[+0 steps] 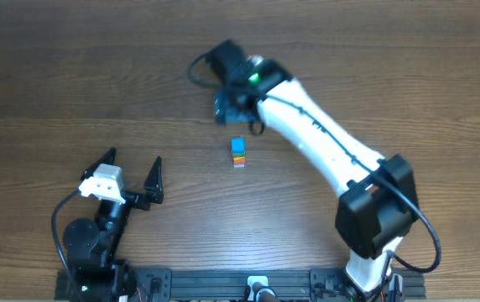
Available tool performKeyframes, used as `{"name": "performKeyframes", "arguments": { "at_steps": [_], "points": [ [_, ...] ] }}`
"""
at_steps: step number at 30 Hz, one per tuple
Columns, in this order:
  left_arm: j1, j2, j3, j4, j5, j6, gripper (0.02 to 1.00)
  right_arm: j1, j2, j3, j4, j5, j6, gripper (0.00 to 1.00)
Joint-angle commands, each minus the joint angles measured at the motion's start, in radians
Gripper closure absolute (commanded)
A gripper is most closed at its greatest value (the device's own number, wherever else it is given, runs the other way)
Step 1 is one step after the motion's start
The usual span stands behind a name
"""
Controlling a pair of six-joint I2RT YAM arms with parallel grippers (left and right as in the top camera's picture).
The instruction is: Stack Cubes
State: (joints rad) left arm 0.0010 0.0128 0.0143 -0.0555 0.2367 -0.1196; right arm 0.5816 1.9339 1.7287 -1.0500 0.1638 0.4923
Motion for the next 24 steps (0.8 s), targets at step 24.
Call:
{"name": "performKeyframes", "arguments": {
  "at_steps": [24],
  "points": [
    [-0.005, -0.007, -0.009, 0.003, 0.009, 0.015, 0.018, -0.544, -0.861, -0.505, 0.202, -0.055, -0.352, 0.007]
  ]
}}
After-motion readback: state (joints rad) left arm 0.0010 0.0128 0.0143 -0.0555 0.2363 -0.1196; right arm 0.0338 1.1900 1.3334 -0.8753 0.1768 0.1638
